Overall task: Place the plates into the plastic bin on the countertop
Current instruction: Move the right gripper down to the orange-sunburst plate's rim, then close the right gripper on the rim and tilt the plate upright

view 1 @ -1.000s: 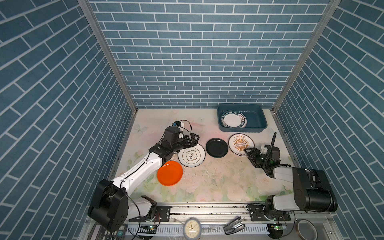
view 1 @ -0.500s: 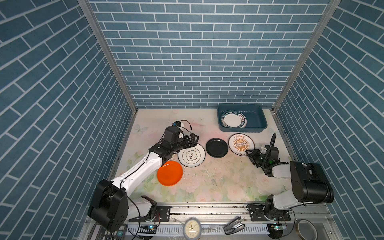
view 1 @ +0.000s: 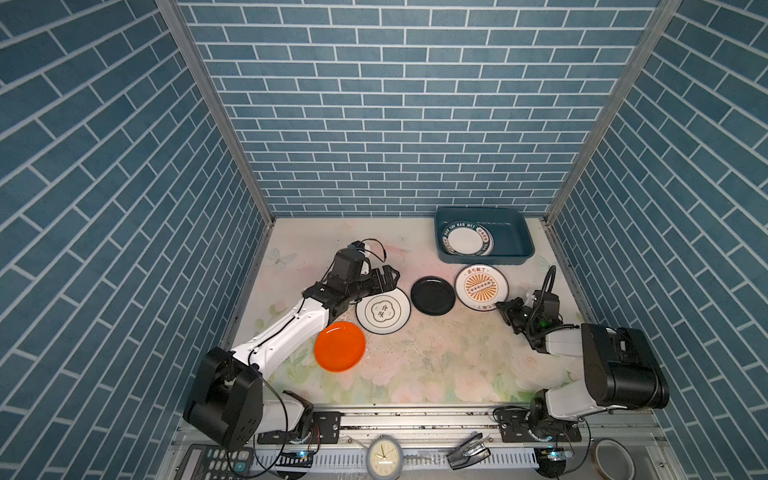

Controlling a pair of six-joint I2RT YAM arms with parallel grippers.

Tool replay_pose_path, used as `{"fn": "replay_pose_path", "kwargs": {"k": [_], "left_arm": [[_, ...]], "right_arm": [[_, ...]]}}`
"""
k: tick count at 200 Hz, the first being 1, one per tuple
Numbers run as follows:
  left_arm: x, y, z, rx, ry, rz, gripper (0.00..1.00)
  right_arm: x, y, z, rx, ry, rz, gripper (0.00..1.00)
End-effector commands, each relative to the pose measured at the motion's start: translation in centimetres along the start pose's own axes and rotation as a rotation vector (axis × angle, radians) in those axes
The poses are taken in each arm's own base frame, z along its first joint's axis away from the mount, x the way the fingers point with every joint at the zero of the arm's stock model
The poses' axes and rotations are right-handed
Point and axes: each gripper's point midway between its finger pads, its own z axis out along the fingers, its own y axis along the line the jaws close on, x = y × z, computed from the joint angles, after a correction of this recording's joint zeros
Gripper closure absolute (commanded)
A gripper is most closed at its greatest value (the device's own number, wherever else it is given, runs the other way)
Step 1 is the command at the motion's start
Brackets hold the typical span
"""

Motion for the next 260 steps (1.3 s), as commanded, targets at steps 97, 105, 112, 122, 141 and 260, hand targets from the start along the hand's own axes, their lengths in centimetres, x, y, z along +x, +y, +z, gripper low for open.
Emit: {"fn": "replay_pose_path", "kwargs": {"k": [97,105,112,122,141,260], "left_arm": [[-0.8,-0.5,-0.3,0.02,-0.025,-0.009,0.0],[-0.8,-0.5,-0.2,0.023,-0.03,-0.008,0.0],[-0.7,-0.4,-0.2,0.023,-0.032,-0.011,0.01],[-0.6,-0.2,0.0,0.025,-0.033,-0.014,0.01],[-0.4,-0.5,0.3,0.047,-0.029,-0.021,0.0],[1.9,-0.9,-0.3,0.162,-0.017,0.023,0.0]], "right_arm": [[-0.3,0.5,-4.7,0.081,-0.067,-0.039,1.0],[-0.3,0.6,-5.2,0.092,-0.071,-0.05,1.0],[-0.3,0.8,-5.7,0.1,-0.076,-0.058,1.0],[-0.4,1.1,-6.4,0.107,-0.088,-0.07,1.0],[-0.5,2.0,-7.8,0.098,-0.111,-0.086,1.0],[-2.8,11.9,-11.6,0.002,-0.06,-0.243,1.0]]}}
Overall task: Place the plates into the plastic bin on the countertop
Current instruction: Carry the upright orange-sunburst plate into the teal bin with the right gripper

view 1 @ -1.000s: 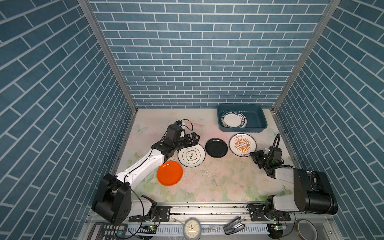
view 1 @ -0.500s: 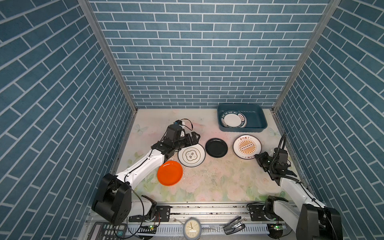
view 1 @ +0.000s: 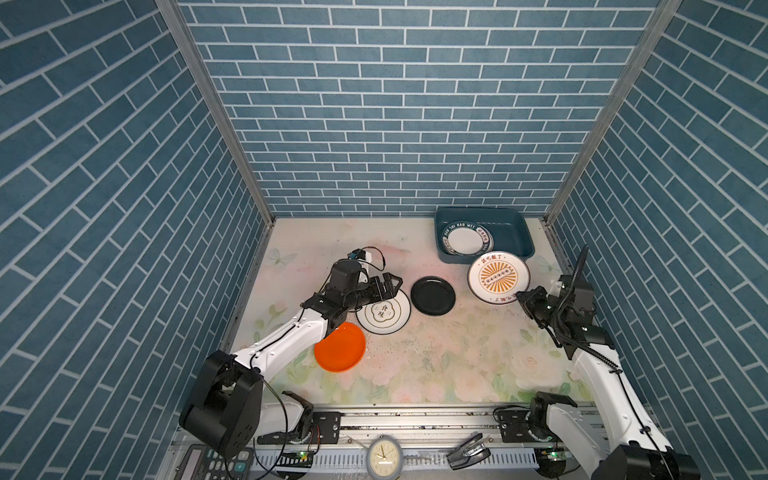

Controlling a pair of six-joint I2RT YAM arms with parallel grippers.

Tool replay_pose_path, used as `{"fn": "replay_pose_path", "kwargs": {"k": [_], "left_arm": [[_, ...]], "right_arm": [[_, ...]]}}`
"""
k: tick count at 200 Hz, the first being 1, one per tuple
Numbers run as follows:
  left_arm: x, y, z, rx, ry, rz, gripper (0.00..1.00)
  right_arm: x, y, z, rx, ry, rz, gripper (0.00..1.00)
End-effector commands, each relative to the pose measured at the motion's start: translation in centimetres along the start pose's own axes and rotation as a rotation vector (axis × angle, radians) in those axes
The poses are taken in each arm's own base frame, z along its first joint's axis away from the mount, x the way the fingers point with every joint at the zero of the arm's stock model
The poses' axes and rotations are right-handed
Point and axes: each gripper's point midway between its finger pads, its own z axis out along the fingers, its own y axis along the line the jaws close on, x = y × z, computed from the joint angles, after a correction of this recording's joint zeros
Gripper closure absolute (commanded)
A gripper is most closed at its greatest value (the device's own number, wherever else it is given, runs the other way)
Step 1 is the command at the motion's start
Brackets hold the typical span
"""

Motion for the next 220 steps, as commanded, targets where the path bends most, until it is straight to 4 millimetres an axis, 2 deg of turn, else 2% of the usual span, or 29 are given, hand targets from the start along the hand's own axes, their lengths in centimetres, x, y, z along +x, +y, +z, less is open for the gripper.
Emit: {"fn": "replay_pose_path", "kwargs": {"k": [1,48,74,79,133,159,181,220], "left_arm": [[-0.4,-0.8,-0.5,0.041,-0.025,0.048,0.0],[-1.0,-2.0,-0.9,0.098,-0.058,0.083,0.0],[-1.4,-2.0,-0.8,0.108,-0.092,0.098,0.0],[-0.7,-1.2,-0.6,0.093,-0.08,0.094,0.0],[0.9,0.4,0.0,0.073,-0.057,0.167,0.01],[1.3,0.3,0.2,0.095,-0.054,0.18,0.0],[1.5,0.1,0.4,0.121,-0.05,0.184,0.0],[1.6,0.0,0.6,0.14,-0.051,0.178,0.0]], "right_arm": [[-1.2,2.4,-0.7,-0.037,0.007,-0.075,1.0],[-5.1,5.8,-0.8,-0.068,-0.061,-0.125,1.0],[-7.0,7.2,0.1,-0.081,-0.085,-0.141,1.0],[-7.4,7.3,0.3,-0.079,-0.091,-0.142,1.0],[-10.8,8.2,4.8,-0.081,-0.096,-0.126,1.0],[-12.0,8.6,6.9,-0.093,-0.094,-0.109,1.0],[-12.5,8.9,9.1,-0.089,-0.078,-0.107,1.0],[-12.1,9.6,13.0,-0.08,-0.017,-0.118,1.0]]}}
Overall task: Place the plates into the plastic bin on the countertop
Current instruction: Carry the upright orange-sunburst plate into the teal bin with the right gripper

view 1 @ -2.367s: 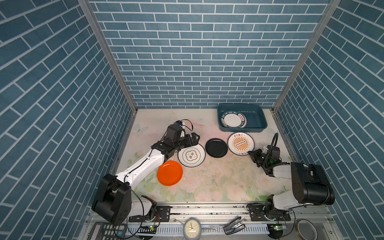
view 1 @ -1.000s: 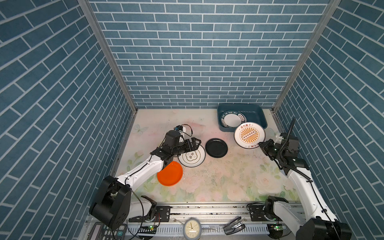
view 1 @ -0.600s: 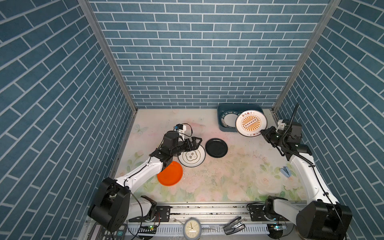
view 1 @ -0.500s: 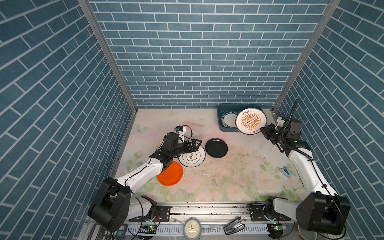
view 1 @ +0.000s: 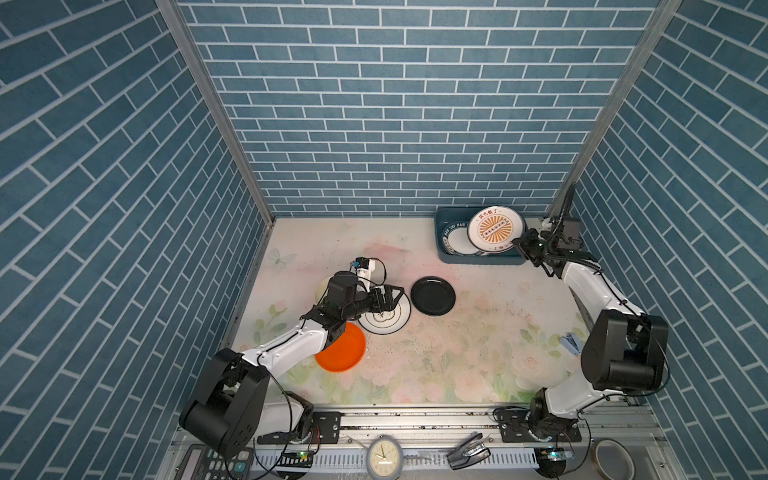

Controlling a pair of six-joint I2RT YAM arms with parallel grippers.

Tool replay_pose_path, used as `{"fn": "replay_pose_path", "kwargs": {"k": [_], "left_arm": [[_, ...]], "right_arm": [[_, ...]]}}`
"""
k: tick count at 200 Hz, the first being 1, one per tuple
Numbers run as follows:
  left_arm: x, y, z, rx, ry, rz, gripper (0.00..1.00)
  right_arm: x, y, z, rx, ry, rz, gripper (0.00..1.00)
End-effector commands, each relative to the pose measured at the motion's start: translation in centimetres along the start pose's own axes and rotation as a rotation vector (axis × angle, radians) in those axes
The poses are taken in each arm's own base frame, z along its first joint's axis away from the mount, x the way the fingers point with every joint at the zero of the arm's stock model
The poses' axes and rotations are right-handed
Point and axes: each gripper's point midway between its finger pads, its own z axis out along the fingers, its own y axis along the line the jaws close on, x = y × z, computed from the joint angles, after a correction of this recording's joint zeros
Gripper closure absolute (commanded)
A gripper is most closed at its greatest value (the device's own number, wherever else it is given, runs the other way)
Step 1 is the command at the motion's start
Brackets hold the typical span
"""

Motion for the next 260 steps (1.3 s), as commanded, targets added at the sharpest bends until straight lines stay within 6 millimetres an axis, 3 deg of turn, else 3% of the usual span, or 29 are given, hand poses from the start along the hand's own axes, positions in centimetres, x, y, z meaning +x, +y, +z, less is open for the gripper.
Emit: {"fn": "replay_pose_path", "kwargs": {"k": [1,88,170,260], "left_arm": [[-0.1,-0.2,0.1,0.027,-0.012,0.022,0.0],[-0.5,0.2,-0.7,-0.023,-0.033,0.046,0.0],[-0.9,0.2,-1.5,-0.043,-0.064,0.063,0.0],[-1.1,0.5,-1.9,-0.063,-0.078,0.067,0.0]], "right_arm": [[-1.3,2.7,1.2,-0.064,-0.026,-0.025,1.0],[-0.1,3.3,6.2,-0.031,0.035,-0.047,1.0],[0.3,3.9,8.9,0.005,0.055,-0.09,1.0],[1.3,3.0,10.9,0.049,0.081,-0.091,1.0]]}}
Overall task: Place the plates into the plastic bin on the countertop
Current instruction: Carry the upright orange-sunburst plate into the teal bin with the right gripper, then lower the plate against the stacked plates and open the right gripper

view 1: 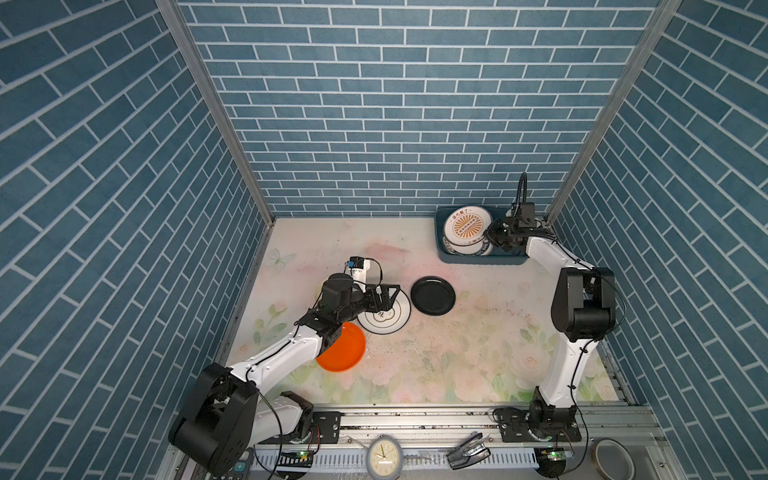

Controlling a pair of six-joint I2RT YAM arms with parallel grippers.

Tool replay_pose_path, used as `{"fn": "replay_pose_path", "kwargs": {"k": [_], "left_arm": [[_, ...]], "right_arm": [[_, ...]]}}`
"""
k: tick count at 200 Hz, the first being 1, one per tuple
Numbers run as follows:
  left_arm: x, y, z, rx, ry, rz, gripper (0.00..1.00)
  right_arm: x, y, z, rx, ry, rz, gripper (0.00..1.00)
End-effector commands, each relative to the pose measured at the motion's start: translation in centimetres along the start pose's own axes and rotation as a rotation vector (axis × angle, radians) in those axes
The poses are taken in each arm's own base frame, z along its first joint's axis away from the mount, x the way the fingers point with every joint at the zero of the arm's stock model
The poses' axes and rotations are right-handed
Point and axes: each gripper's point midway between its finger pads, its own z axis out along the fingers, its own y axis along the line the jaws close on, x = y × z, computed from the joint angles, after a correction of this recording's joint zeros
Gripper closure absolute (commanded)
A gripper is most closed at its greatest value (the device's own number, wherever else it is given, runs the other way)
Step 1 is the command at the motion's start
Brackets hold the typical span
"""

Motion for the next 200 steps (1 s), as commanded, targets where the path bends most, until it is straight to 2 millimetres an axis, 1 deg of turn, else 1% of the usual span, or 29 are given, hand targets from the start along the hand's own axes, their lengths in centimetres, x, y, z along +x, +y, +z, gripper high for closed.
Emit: {"fn": "replay_pose_path", "kwargs": {"k": [1,26,63,88,127,150,170,183,200], "left_arm": [[0.3,0.5,-0.2,-0.021,0.004,0.01,0.0],[0.3,0.5,-0.2,-0.021,0.008,0.012,0.0],[0.1,0.5,-0.5,-0.027,0.003,0.014,0.01],[0.2,0.7,-0.5,-0.041,0.003,0.016,0.0],[0.1,0.8,-0.5,-0.041,-0.002,0.013,0.0],[0.2,0.8,-0.5,-0.045,-0.003,0.013,0.01],[0.3,0.9,-0.5,-0.048,-0.001,0.013,0.01],[0.2,0.9,-0.5,-0.048,-0.002,0.012,0.0],[0.2,1.0,-0.6,-0.052,-0.005,0.013,0.0]], "right_arm": [[-1.1,1.2,-0.1,-0.017,-0.031,-0.032,1.0],[-0.8,0.9,0.3,-0.008,-0.024,-0.027,1.0],[-0.4,0.8,1.0,-0.018,0.0,-0.016,1.0],[-0.3,0.7,1.2,-0.019,0.007,-0.007,1.0],[0.5,0.4,1.3,-0.018,0.033,-0.019,1.0],[0.8,0.4,1.2,-0.015,0.045,-0.03,0.9],[0.9,0.5,1.1,-0.023,0.053,-0.037,0.76],[1.0,0.4,1.1,-0.02,0.057,-0.038,0.66],[1.2,0.3,1.1,-0.016,0.064,-0.041,0.57]]}}
